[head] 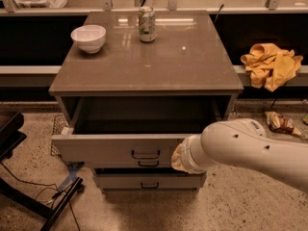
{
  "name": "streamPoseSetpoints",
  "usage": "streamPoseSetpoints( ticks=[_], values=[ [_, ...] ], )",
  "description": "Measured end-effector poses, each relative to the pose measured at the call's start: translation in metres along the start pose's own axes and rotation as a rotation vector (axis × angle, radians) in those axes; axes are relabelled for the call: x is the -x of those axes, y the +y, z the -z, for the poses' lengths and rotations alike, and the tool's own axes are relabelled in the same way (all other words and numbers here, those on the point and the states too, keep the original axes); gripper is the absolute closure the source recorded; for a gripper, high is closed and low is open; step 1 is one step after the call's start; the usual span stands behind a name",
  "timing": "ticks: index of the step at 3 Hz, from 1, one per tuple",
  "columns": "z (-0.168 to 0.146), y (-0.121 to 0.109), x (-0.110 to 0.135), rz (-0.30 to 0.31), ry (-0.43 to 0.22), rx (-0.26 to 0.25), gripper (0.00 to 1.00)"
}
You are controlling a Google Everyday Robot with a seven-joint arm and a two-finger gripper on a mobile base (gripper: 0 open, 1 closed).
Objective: Close top drawer
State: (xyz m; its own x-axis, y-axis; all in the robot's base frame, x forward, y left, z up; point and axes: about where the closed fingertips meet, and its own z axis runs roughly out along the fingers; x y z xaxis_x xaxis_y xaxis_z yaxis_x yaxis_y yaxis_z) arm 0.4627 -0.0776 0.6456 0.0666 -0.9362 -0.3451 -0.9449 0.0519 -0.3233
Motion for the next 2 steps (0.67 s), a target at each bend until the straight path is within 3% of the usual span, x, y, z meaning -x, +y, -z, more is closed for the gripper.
streamPoseSetpoints(
  ticks=[1,2],
  values=[
    [0.0,0.0,0.0,0.0,0.0,0.0,1.0],
    [-0.017,-0.02,-0.006,-0.033,-0.031,-0.008,1.0]
  ],
)
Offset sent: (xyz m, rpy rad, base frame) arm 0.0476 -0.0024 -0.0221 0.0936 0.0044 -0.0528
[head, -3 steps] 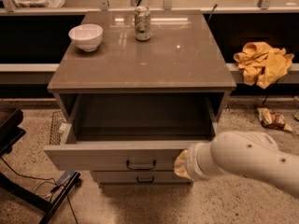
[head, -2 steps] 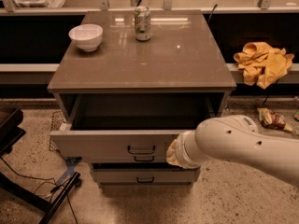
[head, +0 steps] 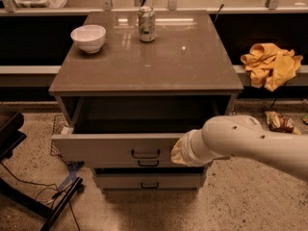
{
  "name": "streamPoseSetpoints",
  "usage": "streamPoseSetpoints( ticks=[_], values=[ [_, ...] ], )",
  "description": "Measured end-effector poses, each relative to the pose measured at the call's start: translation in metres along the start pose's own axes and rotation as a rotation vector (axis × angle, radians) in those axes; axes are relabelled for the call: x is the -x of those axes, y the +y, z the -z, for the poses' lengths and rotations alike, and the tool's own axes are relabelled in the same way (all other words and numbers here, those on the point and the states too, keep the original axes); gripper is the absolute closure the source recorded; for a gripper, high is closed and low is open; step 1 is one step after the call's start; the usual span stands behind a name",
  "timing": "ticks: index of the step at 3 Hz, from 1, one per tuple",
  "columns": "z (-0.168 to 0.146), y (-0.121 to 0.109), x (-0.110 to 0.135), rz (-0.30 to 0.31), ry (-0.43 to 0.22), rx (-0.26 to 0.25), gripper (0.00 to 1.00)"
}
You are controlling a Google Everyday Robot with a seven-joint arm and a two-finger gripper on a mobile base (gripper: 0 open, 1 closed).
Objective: Close top drawer
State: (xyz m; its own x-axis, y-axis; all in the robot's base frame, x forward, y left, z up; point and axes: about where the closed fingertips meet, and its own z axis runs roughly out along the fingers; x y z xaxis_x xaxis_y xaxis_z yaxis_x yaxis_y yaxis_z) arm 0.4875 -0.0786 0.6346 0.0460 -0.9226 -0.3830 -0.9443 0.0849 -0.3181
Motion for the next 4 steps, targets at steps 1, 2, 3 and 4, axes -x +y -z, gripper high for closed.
streamPoseSetpoints(
  ticks=[1,2,3,4],
  values=[
    [-0.017,-0.031,-0.003,-0.003,-0.015,-0.007,1.0],
    [-0.016,-0.03,-0.003,-0.003,-0.015,-0.007,1.0],
    [-0.026,-0.061,-0.002,0.005,-0.014,-0.014,1.0],
    [-0.04,-0.106,-0.001,0.021,-0.011,-0.023,1.0]
  ],
)
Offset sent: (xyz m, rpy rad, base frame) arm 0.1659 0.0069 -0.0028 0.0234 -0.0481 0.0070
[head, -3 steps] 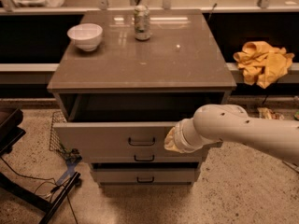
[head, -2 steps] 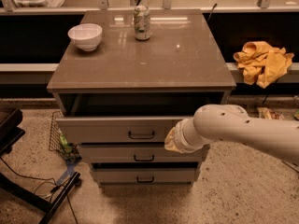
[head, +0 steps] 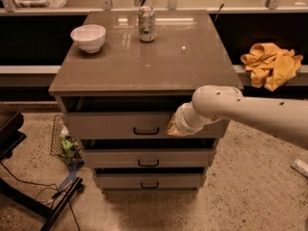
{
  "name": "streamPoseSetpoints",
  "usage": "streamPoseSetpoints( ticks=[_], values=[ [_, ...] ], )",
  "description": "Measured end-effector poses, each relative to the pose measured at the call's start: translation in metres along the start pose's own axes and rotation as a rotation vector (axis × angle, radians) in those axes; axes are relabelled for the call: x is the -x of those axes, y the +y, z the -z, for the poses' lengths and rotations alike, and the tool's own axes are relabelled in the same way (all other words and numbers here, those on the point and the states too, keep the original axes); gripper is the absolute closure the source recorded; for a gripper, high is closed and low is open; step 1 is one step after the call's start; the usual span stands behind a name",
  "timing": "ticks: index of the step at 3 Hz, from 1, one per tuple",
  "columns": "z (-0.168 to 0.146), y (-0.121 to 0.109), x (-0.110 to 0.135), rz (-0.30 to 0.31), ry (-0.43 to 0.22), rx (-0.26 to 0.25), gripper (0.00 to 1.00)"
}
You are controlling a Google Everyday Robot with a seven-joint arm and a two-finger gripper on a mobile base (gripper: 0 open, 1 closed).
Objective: Close top drawer
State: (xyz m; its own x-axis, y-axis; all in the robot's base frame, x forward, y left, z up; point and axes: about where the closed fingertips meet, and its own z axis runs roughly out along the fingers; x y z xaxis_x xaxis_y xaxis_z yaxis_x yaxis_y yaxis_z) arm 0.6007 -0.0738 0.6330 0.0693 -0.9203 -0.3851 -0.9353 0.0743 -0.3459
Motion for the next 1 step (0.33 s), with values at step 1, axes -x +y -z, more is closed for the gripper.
streamPoseSetpoints(
  ticks=[1],
  values=[
    [0.0,0.0,0.0,0.0,0.0,0.0,1.0]
  ],
)
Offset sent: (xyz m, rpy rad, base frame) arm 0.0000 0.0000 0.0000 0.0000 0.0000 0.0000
